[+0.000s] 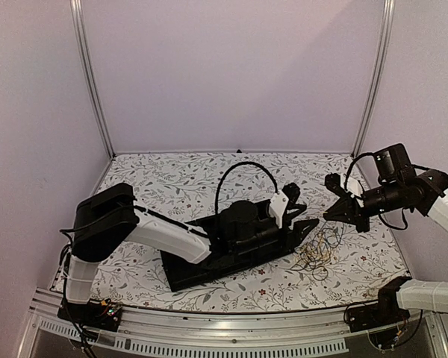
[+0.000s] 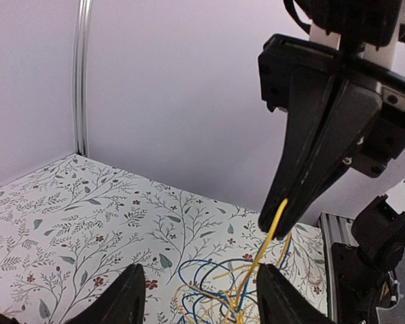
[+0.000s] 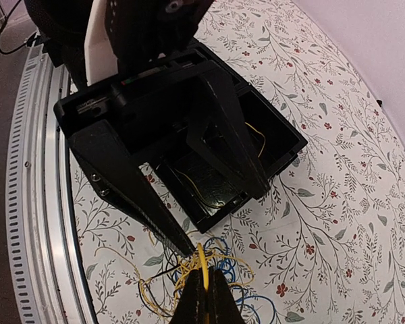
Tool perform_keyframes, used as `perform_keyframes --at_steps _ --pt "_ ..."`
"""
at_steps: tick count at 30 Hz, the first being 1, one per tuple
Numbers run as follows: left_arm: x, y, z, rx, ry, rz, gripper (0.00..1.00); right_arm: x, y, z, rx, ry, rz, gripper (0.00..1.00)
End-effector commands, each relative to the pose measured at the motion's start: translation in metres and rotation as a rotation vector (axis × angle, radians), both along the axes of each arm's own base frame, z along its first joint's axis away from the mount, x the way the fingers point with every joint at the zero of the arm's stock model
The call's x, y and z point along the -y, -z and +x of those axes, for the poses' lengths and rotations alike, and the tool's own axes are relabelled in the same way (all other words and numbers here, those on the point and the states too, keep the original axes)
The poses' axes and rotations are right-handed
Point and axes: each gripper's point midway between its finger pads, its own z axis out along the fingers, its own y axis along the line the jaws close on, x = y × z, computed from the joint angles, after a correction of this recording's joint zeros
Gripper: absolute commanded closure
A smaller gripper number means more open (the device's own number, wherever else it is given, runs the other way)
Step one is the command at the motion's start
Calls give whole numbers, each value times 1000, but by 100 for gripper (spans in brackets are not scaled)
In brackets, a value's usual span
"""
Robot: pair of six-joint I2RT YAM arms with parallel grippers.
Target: Untangle the cables
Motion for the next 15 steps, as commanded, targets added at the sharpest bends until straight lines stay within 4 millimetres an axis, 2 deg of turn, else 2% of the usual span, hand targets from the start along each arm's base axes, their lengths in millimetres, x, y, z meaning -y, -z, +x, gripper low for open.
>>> perform_keyframes --at_steps 1,6,7,11,12,13,15 --pt "14 -30 -7 56 41 -47 49 1 -1 -2 -6 9 20 100" --pt "24 -20 -3 27 42 -12 63 -1 -1 -1 -11 9 31 100" --pt "24 -20 -2 25 41 -10 68 -1 -1 -1 -9 11 30 100" --pt "26 -20 4 15 15 11 99 0 3 4 3 28 23 100" --pt "25 -21 5 13 5 14 100 2 4 7 17 40 18 100" --pt "24 -23 8 8 -11 16 100 3 6 12 30 57 9 97" --pt "19 -26 10 -2 -32 14 100 7 15 23 60 102 -13 79"
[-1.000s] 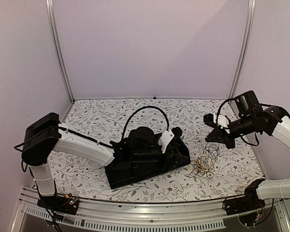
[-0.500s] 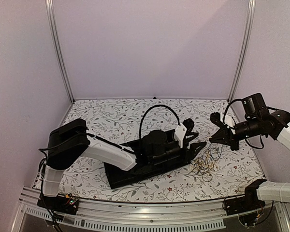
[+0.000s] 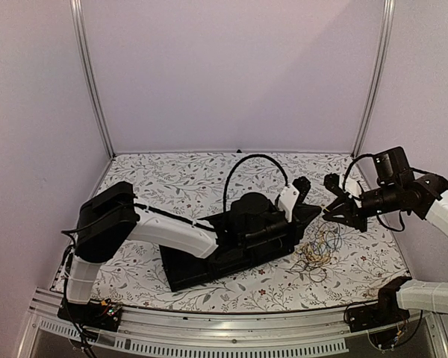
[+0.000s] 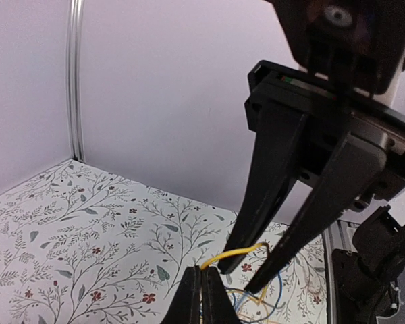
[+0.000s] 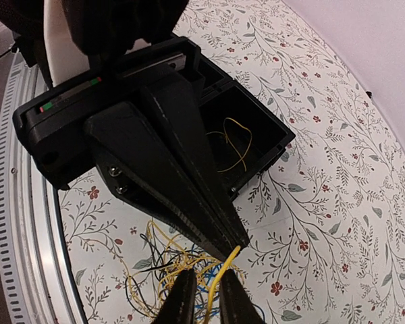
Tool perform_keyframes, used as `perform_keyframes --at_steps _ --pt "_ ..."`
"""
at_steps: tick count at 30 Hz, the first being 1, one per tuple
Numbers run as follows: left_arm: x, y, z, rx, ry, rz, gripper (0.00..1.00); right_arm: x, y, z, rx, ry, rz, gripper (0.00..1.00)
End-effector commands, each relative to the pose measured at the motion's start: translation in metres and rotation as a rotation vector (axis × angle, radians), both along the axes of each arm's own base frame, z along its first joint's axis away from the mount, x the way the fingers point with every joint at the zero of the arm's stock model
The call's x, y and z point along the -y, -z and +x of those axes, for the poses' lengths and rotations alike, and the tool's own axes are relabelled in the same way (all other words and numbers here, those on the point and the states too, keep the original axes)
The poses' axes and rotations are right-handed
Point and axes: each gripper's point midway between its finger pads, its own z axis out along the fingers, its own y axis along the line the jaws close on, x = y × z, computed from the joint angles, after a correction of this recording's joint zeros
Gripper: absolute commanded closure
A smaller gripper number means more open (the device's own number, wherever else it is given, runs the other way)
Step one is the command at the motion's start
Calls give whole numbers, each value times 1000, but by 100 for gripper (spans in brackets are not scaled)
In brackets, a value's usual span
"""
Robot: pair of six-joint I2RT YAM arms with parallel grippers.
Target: Untangle the cables
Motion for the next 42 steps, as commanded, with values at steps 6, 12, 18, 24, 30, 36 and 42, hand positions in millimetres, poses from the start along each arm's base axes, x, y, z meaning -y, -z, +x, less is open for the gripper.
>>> perform_keyframes --at_steps 6,12,18,24,30,36,42 --pt "-23 -18 5 -34 -89 -12 100 7 62 42 17 117 -95 68" --pt "-47 -40 1 -28 -159 -43 100 1 94 63 -55 130 -75 71" --pt "-88 -102 -18 7 -207 -171 100 17 127 81 -89 206 -130 76" --pt "-112 -180 -51 121 -197 -264 100 43 156 94 -147 316 -211 76" --pt "-108 -222 -61 177 -167 -253 100 65 164 106 -183 405 -245 76" --pt "-95 -251 -69 225 -119 -251 100 73 129 109 -59 441 -204 74" --pt "-87 -265 -55 276 -195 -190 100 77 87 116 32 505 -150 69"
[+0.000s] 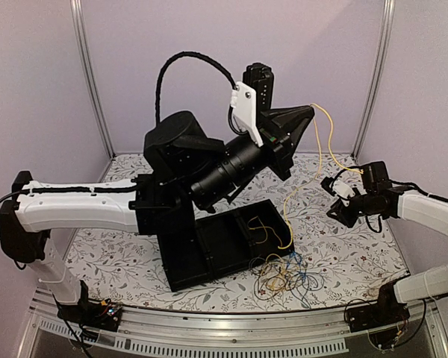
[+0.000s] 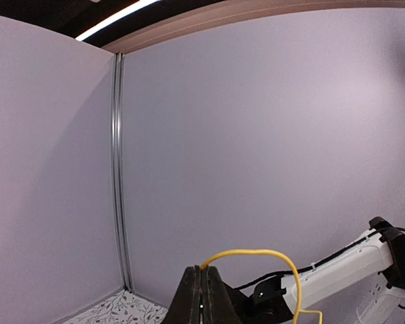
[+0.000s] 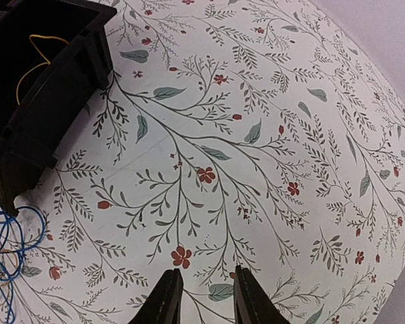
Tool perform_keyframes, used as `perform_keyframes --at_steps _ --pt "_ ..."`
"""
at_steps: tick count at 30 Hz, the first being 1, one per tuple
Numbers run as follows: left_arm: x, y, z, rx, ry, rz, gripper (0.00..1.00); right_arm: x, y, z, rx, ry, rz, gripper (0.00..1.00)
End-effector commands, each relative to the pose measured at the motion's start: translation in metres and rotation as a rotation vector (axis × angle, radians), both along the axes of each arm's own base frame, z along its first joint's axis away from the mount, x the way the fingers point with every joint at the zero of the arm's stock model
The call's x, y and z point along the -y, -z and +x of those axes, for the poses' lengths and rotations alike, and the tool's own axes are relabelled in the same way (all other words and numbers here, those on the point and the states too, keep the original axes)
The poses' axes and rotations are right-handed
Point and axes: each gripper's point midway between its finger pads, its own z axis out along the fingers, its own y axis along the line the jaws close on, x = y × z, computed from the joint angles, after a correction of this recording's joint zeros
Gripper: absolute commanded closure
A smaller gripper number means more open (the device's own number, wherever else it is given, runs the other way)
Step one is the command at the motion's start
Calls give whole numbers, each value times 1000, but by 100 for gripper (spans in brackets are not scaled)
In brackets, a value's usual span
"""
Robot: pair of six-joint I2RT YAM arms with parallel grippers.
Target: Untangle the cables
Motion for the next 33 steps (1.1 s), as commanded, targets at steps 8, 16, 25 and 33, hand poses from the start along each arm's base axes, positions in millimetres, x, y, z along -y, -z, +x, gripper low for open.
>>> perform_keyframes --at_steps 8,16,25,33 --pt "13 79 42 -92 -126 218 100 13 -48 15 174 124 36 65" --pt "2 164 101 -290 -116 279 100 13 -41 11 156 124 35 64" --pt "-3 253 152 -422 -145 365 100 15 -33 11 140 125 12 64" --pt "-22 311 167 -505 -222 466 100 16 -31 11 140 121 5 64"
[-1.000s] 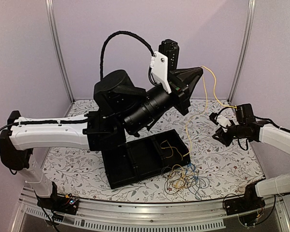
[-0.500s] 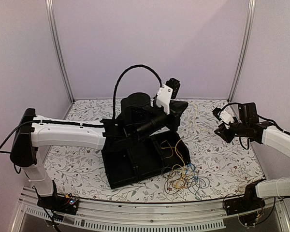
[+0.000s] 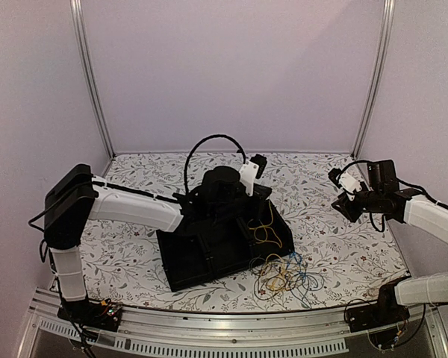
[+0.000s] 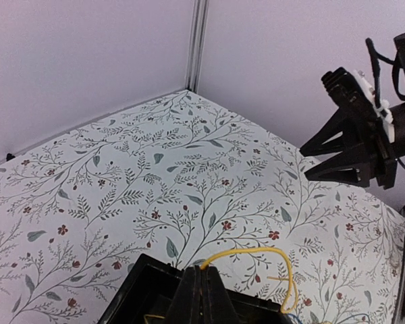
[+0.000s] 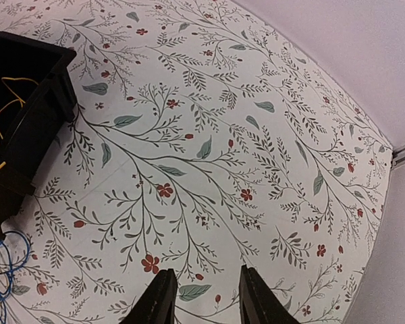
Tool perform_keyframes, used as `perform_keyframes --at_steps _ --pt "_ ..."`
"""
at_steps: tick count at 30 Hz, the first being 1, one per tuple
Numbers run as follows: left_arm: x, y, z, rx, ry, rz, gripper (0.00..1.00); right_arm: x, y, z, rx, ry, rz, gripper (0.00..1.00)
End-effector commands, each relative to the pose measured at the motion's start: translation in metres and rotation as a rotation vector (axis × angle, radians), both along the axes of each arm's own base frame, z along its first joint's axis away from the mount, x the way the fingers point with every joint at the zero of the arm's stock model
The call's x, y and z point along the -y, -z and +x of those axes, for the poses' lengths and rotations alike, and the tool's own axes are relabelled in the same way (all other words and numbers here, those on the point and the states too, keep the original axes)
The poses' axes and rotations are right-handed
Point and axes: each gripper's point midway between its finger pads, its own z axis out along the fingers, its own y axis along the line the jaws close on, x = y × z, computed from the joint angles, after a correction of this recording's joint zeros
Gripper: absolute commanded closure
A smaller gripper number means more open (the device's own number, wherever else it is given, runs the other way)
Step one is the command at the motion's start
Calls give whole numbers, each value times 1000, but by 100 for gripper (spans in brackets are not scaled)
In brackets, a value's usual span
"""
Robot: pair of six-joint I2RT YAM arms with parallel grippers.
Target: Untangle the cables
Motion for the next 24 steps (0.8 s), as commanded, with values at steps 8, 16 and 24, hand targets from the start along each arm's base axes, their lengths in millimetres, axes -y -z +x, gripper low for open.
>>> perform_keyframes --at_steps 8,16,24 --pt "-44 55 4 -143 -124 181 100 1 3 0 5 1 -4 64" --pt "-76 67 27 -143 -277 265 100 0 7 0 -12 -7 -4 64" --pt "-90 29 17 -80 -161 122 100 1 8 0 -15 -6 -10 64"
